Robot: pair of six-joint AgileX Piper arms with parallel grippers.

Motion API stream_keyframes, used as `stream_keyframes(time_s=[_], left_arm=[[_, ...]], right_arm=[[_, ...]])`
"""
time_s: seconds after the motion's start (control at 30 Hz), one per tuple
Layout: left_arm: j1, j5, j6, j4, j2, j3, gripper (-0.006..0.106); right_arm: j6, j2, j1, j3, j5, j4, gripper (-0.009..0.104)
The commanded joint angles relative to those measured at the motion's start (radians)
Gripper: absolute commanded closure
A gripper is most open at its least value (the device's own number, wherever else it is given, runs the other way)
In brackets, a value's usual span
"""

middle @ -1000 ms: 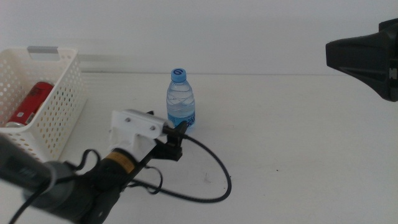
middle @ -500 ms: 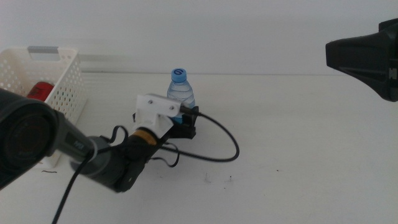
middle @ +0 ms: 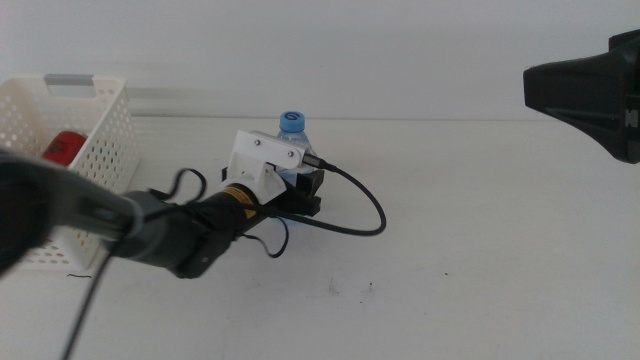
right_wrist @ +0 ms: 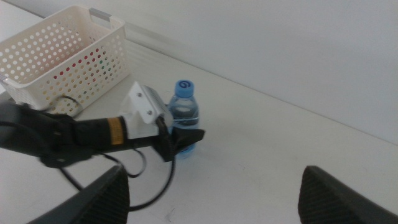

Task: Use arms to grab the bottles and put them into the dustbin to the left of the table.

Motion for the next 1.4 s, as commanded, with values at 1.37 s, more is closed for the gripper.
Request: stream_keyframes(time_s=[1.37], left_arm=[[0.726,1.950,0.689,-0.573,-0.035,-0.951,0.102]], right_arm=[[0.002,-0.003,-0.002,-0.005,-0.001,-0.006,0.009]])
